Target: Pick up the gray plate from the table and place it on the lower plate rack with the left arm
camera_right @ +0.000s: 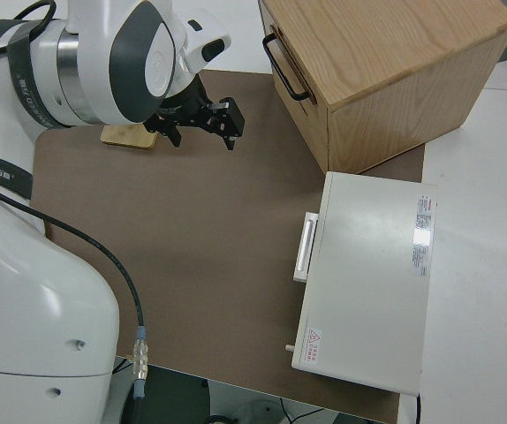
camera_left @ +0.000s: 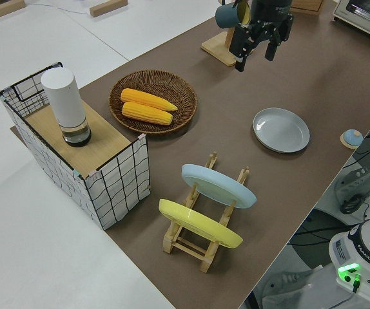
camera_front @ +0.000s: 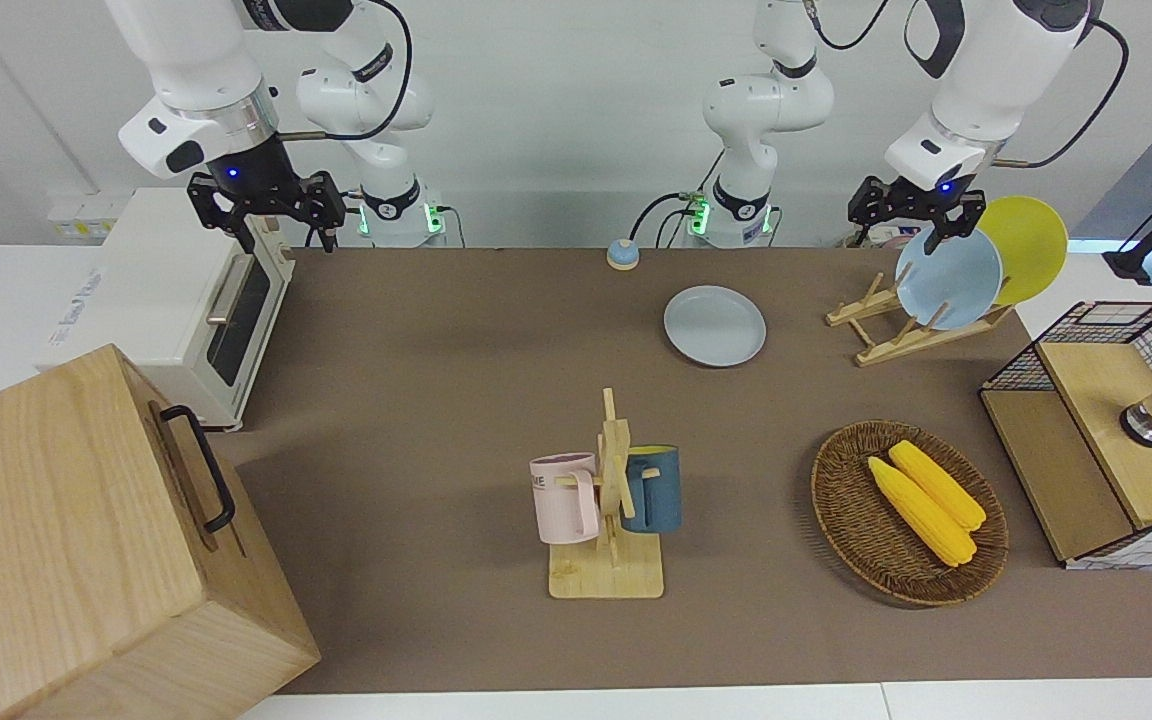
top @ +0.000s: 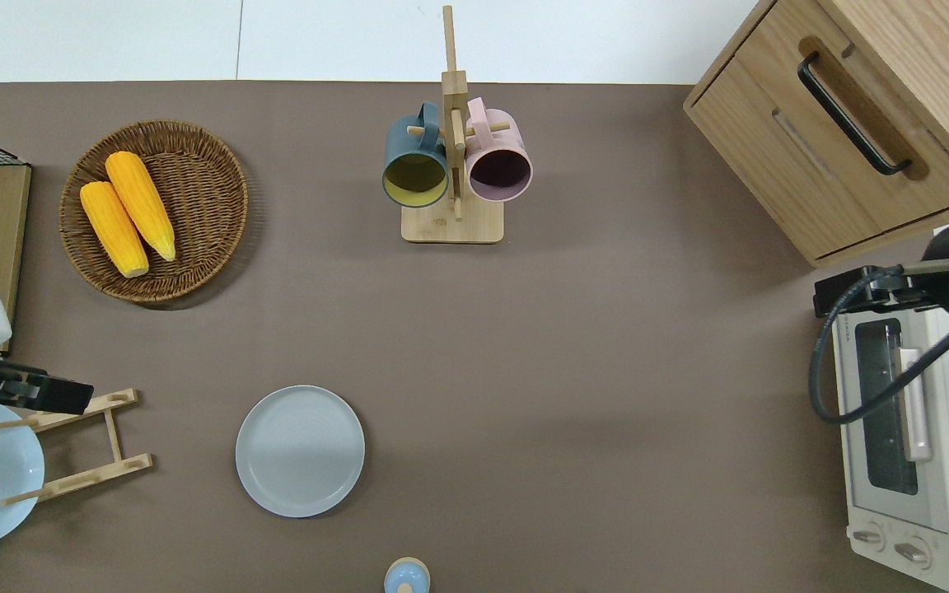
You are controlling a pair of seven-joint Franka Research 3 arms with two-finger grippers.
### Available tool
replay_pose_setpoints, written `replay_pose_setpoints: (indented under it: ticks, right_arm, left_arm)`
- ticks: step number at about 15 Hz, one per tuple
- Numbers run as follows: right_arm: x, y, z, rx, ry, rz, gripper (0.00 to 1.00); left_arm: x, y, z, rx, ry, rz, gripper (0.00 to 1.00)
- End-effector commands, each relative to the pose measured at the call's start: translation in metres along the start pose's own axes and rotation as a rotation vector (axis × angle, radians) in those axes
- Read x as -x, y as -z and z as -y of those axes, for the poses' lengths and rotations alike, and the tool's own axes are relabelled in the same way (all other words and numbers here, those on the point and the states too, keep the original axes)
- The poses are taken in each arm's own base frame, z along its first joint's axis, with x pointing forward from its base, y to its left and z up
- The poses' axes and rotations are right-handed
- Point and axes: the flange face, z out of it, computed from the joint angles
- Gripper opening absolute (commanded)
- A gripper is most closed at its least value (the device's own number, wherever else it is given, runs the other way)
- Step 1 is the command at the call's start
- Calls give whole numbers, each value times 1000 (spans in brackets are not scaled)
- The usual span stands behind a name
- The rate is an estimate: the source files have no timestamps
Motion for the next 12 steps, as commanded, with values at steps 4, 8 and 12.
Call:
replay_pose_setpoints:
  ticks: [4,8,12]
  right_arm:
    - [0,2,1,-3,-2,-4,983]
    - [0,3,1,-3,-3,-5,983]
    - [0,3,1,-3,-3,-5,983]
  left_arm:
    - [-6,-6,3,-2,-4,17,1000]
    - [-6,-8,5,16,2,16,1000]
    - [-8,-9,6,14,3,9,1000]
